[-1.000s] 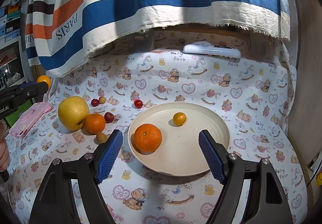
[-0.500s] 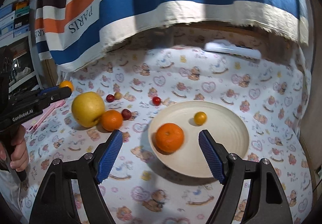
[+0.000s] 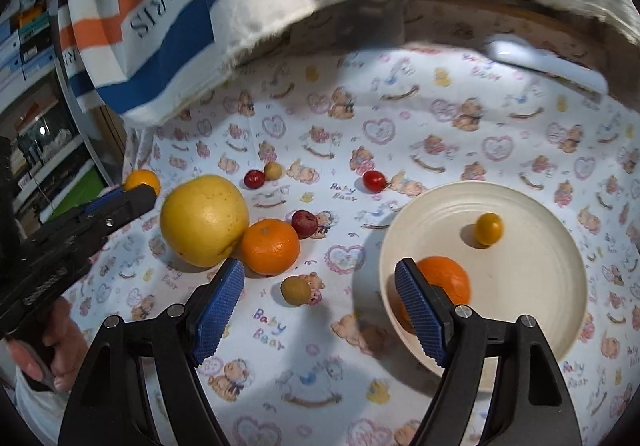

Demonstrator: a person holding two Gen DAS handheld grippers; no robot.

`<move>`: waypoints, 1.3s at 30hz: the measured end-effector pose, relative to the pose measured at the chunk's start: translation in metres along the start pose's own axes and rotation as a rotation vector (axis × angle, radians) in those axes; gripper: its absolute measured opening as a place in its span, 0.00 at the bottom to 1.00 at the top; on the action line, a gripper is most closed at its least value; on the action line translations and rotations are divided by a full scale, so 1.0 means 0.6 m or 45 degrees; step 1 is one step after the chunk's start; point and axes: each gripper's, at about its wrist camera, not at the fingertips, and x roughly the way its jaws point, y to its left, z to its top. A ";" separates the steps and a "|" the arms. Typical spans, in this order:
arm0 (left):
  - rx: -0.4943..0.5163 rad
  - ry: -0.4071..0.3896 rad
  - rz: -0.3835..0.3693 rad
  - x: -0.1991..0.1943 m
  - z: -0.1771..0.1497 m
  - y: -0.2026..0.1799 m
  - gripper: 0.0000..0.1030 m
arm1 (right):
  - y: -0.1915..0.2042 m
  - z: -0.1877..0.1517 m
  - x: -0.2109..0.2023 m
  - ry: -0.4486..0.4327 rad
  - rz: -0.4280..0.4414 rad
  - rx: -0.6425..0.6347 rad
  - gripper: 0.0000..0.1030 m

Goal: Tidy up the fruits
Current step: 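Grasp the brown round fruit with the right tool while the left tool holds the small orange, then place the small orange on the plate with the left tool while the right tool places the brown fruit there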

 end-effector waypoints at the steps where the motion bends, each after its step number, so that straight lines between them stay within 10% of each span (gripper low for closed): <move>1: -0.004 -0.005 0.007 -0.001 0.000 0.002 0.26 | 0.003 0.000 0.009 0.012 -0.007 -0.013 0.77; 19: -0.018 0.012 0.029 0.002 -0.006 0.000 0.26 | 0.033 -0.030 0.101 0.171 -0.024 -0.095 0.47; 24: 0.001 0.010 0.032 0.003 -0.009 -0.007 0.26 | 0.037 -0.039 0.102 0.202 0.013 -0.111 0.23; 39: 0.042 -0.015 0.003 -0.006 -0.014 -0.027 0.26 | -0.024 -0.029 -0.091 -0.110 0.012 -0.074 0.23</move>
